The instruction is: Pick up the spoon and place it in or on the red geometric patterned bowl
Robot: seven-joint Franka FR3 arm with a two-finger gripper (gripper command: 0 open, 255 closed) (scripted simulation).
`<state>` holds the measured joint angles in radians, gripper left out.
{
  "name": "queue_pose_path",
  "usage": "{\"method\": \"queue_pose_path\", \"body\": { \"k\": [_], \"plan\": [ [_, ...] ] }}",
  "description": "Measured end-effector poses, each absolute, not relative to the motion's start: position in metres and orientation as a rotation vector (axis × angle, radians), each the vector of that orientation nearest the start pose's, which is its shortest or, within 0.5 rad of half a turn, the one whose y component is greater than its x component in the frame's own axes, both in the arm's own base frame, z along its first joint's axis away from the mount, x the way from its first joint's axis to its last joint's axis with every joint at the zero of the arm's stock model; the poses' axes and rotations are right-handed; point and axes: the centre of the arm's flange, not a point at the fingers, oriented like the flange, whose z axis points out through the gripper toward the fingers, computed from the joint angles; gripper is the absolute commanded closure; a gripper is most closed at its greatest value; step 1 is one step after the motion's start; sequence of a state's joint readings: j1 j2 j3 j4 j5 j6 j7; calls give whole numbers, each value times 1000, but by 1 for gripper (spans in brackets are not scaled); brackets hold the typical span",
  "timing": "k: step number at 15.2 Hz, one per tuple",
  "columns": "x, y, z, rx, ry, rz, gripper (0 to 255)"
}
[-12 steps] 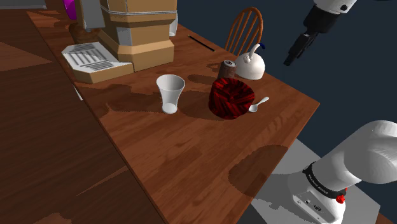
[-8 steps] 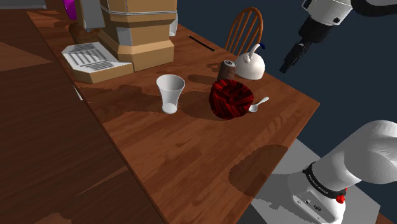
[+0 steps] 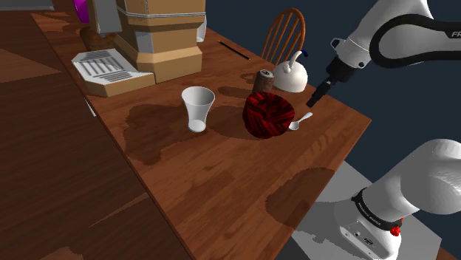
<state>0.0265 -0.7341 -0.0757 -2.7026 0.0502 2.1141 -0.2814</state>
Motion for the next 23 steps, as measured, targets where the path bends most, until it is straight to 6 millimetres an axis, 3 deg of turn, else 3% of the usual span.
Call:
{"method": "queue_pose_path", "body": {
  "k": [7, 14, 20, 21, 23],
  "plan": [
    [351, -17, 373, -2944, -381, -316, 0],
    [358, -11, 336, -2939, -383, -323, 0],
    [358, -10, 331, -2939, -383, -324, 0],
    [358, -10, 331, -2939, -383, -324, 255],
    [358, -10, 332, -2939, -382, -324, 255]
  ]
}}
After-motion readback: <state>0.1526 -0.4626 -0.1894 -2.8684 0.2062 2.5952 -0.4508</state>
